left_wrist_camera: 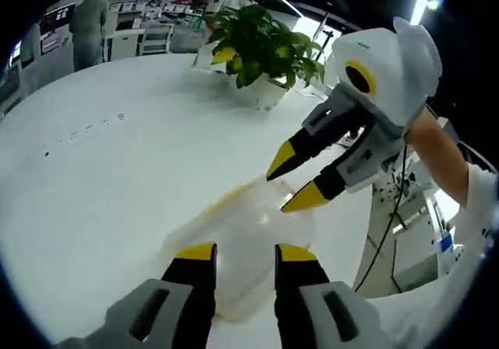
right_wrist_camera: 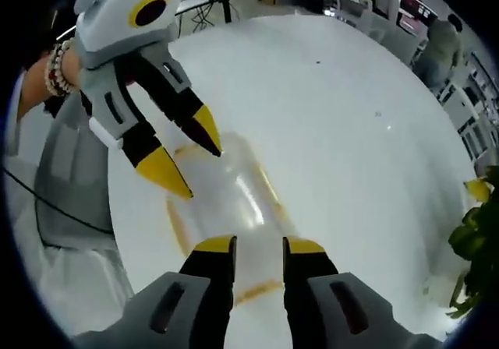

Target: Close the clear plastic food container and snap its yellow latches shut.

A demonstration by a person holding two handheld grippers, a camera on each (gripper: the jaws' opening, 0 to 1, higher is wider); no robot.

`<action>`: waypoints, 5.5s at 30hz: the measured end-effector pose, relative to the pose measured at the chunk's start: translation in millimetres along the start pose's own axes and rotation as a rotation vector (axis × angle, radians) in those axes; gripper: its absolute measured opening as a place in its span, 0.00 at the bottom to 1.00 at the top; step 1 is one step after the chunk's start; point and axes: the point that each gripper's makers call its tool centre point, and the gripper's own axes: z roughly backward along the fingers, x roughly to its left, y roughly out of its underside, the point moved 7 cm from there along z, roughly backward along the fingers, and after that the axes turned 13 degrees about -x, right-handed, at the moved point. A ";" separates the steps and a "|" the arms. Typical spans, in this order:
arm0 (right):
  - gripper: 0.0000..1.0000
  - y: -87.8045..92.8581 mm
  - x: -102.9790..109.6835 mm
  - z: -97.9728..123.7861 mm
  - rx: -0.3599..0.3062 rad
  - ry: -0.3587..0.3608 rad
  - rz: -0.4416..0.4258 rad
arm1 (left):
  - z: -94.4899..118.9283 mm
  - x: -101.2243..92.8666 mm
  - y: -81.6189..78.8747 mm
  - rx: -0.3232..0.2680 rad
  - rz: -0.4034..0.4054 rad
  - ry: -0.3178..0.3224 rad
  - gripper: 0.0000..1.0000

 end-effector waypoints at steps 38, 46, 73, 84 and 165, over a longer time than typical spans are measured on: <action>0.00 -28.3 -24.5 -49.9 -0.120 0.056 -0.037 | -1.9 -49.6 46.7 0.091 0.061 0.182 0.00; 0.00 -20.3 -36.9 -60.9 -0.087 0.051 -0.083 | -3.2 -45.7 53.4 0.102 0.052 0.172 0.00; 0.13 -33.6 -27.4 -35.8 -0.076 -0.028 0.010 | -5.6 -45.2 31.5 -0.044 -0.502 0.150 0.25; 0.35 -23.4 -16.3 -37.8 0.054 -0.157 0.101 | -11.6 -44.0 28.7 -0.041 -0.730 0.202 0.33; 0.23 -31.9 -12.5 -55.2 0.249 -0.363 0.194 | -21.0 -49.3 42.8 -0.005 -1.089 0.189 0.17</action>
